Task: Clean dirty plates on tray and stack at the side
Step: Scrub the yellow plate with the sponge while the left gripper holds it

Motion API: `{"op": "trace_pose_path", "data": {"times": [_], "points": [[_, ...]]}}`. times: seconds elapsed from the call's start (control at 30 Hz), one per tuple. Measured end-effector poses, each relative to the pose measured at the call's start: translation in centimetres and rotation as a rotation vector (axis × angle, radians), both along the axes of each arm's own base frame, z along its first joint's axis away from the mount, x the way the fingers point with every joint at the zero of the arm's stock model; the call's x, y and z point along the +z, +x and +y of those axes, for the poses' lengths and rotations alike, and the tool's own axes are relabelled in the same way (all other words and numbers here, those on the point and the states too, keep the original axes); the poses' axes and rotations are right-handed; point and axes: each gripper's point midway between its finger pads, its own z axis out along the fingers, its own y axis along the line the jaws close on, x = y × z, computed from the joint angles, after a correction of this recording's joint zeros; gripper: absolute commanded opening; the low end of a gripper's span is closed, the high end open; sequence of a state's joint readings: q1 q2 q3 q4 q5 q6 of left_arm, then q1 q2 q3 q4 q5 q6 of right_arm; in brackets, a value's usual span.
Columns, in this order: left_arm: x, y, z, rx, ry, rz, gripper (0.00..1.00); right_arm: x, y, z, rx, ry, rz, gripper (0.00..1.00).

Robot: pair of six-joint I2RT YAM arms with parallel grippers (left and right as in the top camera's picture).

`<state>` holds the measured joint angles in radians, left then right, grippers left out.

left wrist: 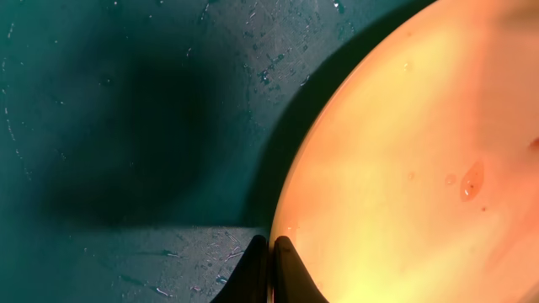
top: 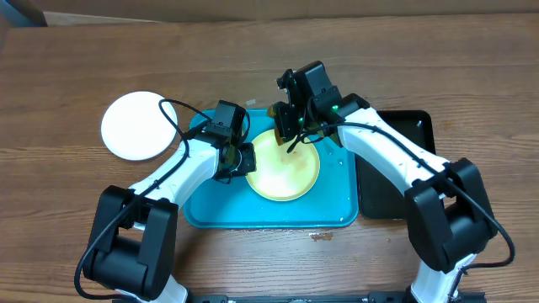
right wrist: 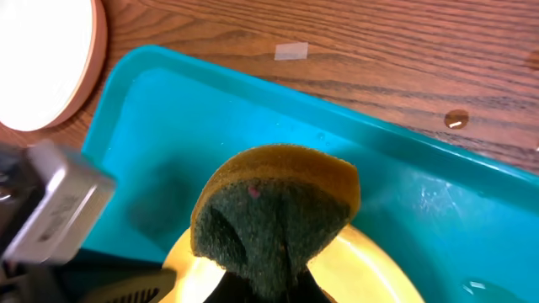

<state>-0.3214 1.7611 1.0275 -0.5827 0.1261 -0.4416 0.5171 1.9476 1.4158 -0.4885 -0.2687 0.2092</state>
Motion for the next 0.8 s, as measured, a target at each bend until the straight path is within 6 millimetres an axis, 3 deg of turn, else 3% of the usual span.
{"op": "trace_pose_path", "data": {"times": [0.33,0.57,0.8], "points": [[0.0,0.0,0.0,0.000,0.000,0.000,0.04,-2.1,1.5,-0.2,-0.072,-0.053,-0.030,0.04],[0.0,0.0,0.0,0.000,0.000,0.000,0.04,-3.7,0.3,1.2,-0.077,-0.136,-0.053,0.04],[0.0,0.0,0.0,0.000,0.000,0.000,0.04,-4.9,0.3,0.4,-0.129,-0.172,-0.073,0.04]]}}
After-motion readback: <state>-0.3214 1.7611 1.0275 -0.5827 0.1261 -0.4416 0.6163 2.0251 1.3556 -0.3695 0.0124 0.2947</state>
